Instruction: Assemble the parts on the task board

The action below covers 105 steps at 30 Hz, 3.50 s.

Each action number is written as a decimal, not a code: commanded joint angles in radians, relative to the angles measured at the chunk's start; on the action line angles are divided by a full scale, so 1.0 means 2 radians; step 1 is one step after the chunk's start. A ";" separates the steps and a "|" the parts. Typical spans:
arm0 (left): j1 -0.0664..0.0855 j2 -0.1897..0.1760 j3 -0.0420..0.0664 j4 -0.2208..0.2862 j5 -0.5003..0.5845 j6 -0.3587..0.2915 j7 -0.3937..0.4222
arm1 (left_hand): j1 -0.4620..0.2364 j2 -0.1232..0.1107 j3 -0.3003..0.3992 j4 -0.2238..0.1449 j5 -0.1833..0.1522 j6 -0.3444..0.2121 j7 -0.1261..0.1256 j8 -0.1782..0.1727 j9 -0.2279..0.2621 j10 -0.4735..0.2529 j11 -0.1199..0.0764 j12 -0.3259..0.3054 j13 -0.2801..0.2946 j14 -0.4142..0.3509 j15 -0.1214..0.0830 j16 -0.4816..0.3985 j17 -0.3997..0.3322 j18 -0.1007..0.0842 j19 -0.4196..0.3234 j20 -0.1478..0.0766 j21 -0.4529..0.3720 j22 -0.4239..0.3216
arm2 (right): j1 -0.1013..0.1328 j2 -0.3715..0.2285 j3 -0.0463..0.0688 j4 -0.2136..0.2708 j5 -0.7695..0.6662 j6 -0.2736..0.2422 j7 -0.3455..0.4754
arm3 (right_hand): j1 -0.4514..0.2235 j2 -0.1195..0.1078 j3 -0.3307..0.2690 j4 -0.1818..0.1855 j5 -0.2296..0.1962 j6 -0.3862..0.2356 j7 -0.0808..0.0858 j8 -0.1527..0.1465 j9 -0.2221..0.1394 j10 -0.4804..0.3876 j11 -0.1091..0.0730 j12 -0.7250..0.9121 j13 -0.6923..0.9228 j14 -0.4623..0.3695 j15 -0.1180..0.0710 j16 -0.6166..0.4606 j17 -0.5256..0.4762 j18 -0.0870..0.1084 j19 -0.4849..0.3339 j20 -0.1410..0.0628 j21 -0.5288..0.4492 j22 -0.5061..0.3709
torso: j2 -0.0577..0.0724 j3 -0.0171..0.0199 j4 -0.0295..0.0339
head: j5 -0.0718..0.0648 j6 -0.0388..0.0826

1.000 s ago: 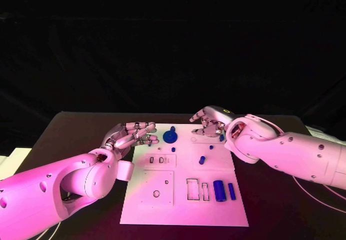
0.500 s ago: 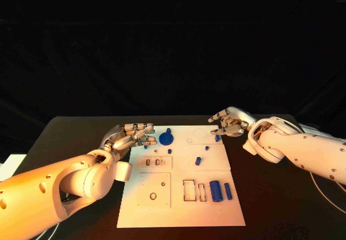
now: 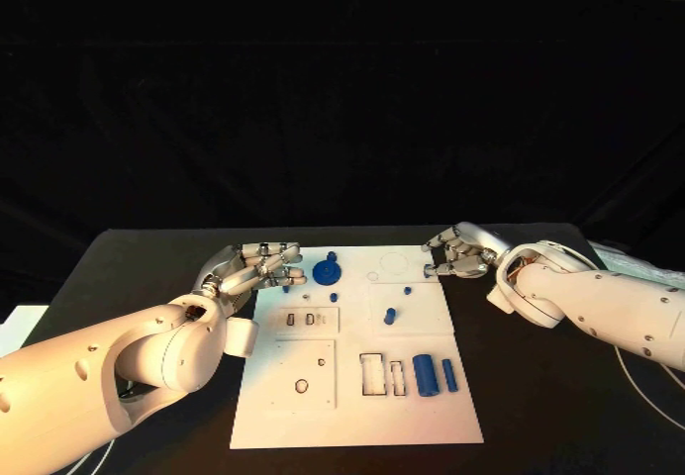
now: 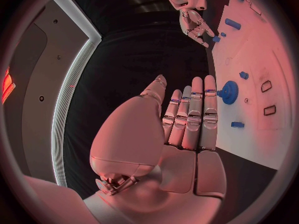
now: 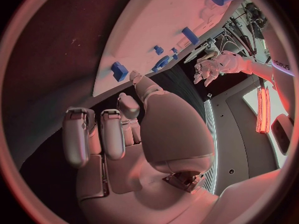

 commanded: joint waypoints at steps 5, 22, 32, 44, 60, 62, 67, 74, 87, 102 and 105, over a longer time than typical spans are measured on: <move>0.000 0.001 0.000 -0.001 -0.003 0.011 0.004 | 0.001 0.003 0.000 -0.003 -0.002 0.001 0.000 -0.002 0.000 -0.001 0.001 -0.003 0.000 0.003 -0.001 -0.003 0.001 0.004 0.002 0.000 0.000 0.001 | -0.005 0.007 0.000 -0.017 0.001 0.020 0.004 | -0.003 -0.003 -0.005 0.001 0.003 0.001 0.000 0.000 0.000 -0.004 0.001 0.000 -0.002 0.033 0.003 0.001 0.032 -0.003 -0.001 0.001 0.001 0.028 | 0.000 -0.0005 0.0005 | 0.001 -0.003; 0.000 0.000 0.000 -0.003 -0.003 0.011 0.003 | 0.001 0.003 0.000 -0.003 -0.002 0.001 0.000 -0.002 0.000 -0.001 0.001 -0.003 0.000 0.003 -0.001 -0.004 0.001 0.004 0.002 0.000 0.000 0.001 | -0.015 0.013 0.000 -0.028 0.006 0.025 0.008 | 0.001 0.009 -0.005 -0.001 0.003 0.015 -0.002 0.006 0.002 -0.001 -0.002 0.002 0.000 0.033 0.001 0.001 0.033 -0.003 0.000 0.000 0.001 0.029 | 0.000 -0.0004 0.0000 | 0.003 -0.005; 0.000 0.000 0.000 -0.004 -0.003 0.011 0.002 | 0.001 0.003 0.000 -0.003 -0.002 0.001 0.000 -0.002 0.000 -0.001 0.001 -0.003 0.000 0.003 -0.001 -0.004 0.001 0.004 0.002 0.000 0.000 0.001 | -0.016 0.014 0.000 -0.027 0.010 0.022 0.009 | 0.000 0.022 -0.001 0.000 -0.005 0.042 -0.007 0.017 0.005 0.007 -0.006 0.012 0.006 0.034 -0.002 0.003 0.037 -0.004 0.003 -0.003 0.004 0.034 | 0.000 -0.0002 0.0000 | 0.001 -0.005; 0.000 0.000 0.000 -0.004 -0.003 0.011 -0.001 | 0.001 0.003 0.000 -0.003 -0.002 0.001 0.000 -0.002 0.000 -0.001 0.001 -0.003 0.000 0.003 -0.001 -0.004 0.001 0.004 0.002 0.000 0.000 0.001 | -0.016 0.016 0.000 -0.027 0.020 0.017 0.013 | 0.003 0.041 0.013 -0.002 -0.028 0.074 -0.017 0.027 0.009 0.014 -0.014 0.020 0.013 0.035 -0.009 0.005 0.042 -0.005 0.006 -0.009 0.006 0.039 | -0.001 -0.0004 0.0003 | 0.000 -0.007; 0.000 -0.001 0.000 -0.005 -0.003 0.010 -0.003 | 0.001 0.003 0.000 -0.003 -0.002 0.001 0.000 -0.002 0.000 -0.001 0.001 -0.003 0.000 0.003 -0.001 -0.004 0.001 0.004 0.002 0.000 0.000 0.001 | -0.015 0.013 0.001 -0.006 0.042 -0.025 0.009 | -0.006 0.053 0.019 0.000 -0.032 0.110 -0.033 0.042 0.018 0.027 -0.027 0.033 0.025 0.036 -0.020 0.008 0.048 -0.007 0.010 -0.018 0.010 0.046 | -0.001 -0.0003 0.0004 | 0.000 -0.007; 0.000 0.000 0.000 -0.006 -0.003 0.011 -0.004 | 0.000 0.004 0.001 -0.003 -0.002 0.001 0.000 -0.002 0.000 -0.001 0.001 -0.003 0.000 0.003 -0.001 -0.004 0.002 0.004 0.002 0.000 0.000 0.001 | -0.011 0.011 0.001 0.008 0.048 -0.020 0.000 | -0.005 0.053 0.020 -0.001 -0.031 0.110 -0.034 0.042 0.018 0.027 -0.028 0.033 0.025 0.036 -0.020 0.008 0.048 -0.007 0.011 -0.019 0.010 0.046 | -0.001 -0.0006 0.0007 | 0.000 -0.007; 0.000 0.000 0.000 -0.011 -0.002 0.011 -0.004 | 0.000 0.004 0.001 -0.003 -0.002 0.001 0.000 -0.002 0.000 -0.001 0.001 -0.003 0.000 0.003 -0.001 -0.004 0.002 0.004 0.002 0.000 0.000 0.001 | -0.001 0.009 0.001 0.048 0.041 -0.012 -0.033 | -0.004 0.054 0.021 -0.002 -0.031 0.109 -0.033 0.041 0.018 0.026 -0.028 0.031 0.024 0.036 -0.021 0.007 0.047 -0.007 0.010 -0.020 0.010 0.046 | -0.002 -0.0008 0.0008 | 0.001 -0.006; 0.000 0.003 0.000 -0.020 0.003 0.012 -0.004 | 0.000 0.004 0.001 -0.003 -0.002 0.001 0.000 -0.002 0.000 -0.001 0.001 -0.003 0.000 0.003 -0.001 -0.004 0.002 0.004 0.002 0.000 0.000 0.001 | 0.007 0.025 0.001 0.095 -0.009 -0.016 -0.080 | -0.005 0.055 0.023 -0.004 -0.028 0.106 -0.033 0.039 0.018 0.025 -0.027 0.029 0.023 0.036 -0.021 0.006 0.046 -0.007 0.010 -0.021 0.009 0.046 | -0.003 -0.0022 0.0014 | 0.006 -0.007; 0.000 0.008 0.000 -0.028 0.014 0.010 -0.005 | 0.001 0.003 0.001 -0.004 -0.002 0.001 0.000 -0.002 0.000 -0.001 0.001 -0.003 0.000 0.003 -0.001 -0.004 0.002 0.004 0.002 0.000 0.000 0.001 | 0.002 0.095 -0.010 0.128 -0.139 -0.001 -0.192 | -0.010 0.056 0.026 -0.003 -0.029 0.104 -0.031 0.037 0.018 0.022 -0.027 0.022 0.019 0.035 -0.020 0.005 0.044 -0.007 0.010 -0.021 0.009 0.045 | -0.003 -0.0029 0.0027 | 0.018 -0.011; 0.001 0.011 0.000 -0.030 0.014 0.010 -0.005 | 0.001 0.003 0.002 -0.005 -0.002 0.001 0.000 -0.002 0.000 -0.001 0.001 -0.003 0.000 0.003 -0.001 -0.004 0.002 0.004 0.002 0.000 0.000 0.001 | -0.015 0.140 -0.016 0.123 -0.190 0.007 -0.217 | -0.014 0.054 0.027 -0.003 -0.032 0.104 -0.031 0.036 0.019 0.020 -0.026 0.018 0.016 0.035 -0.020 0.002 0.040 -0.006 0.008 -0.020 0.007 0.042 | -0.002 -0.0016 0.0006 | 0.028 -0.017; 0.001 0.013 0.000 -0.031 0.014 0.011 -0.005 | 0.001 0.003 0.002 -0.005 -0.002 0.001 0.000 -0.002 0.000 -0.001 0.001 -0.003 0.000 0.003 -0.001 -0.004 0.002 0.004 0.002 0.000 0.000 0.001 | -0.015 0.145 -0.017 0.120 -0.191 0.009 -0.218 | -0.015 0.053 0.027 -0.003 -0.032 0.104 -0.031 0.036 0.019 0.020 -0.026 0.016 0.015 0.034 -0.020 0.002 0.039 -0.006 0.007 -0.020 0.007 0.041 | -0.002 -0.0020 0.0003 | 0.027 -0.016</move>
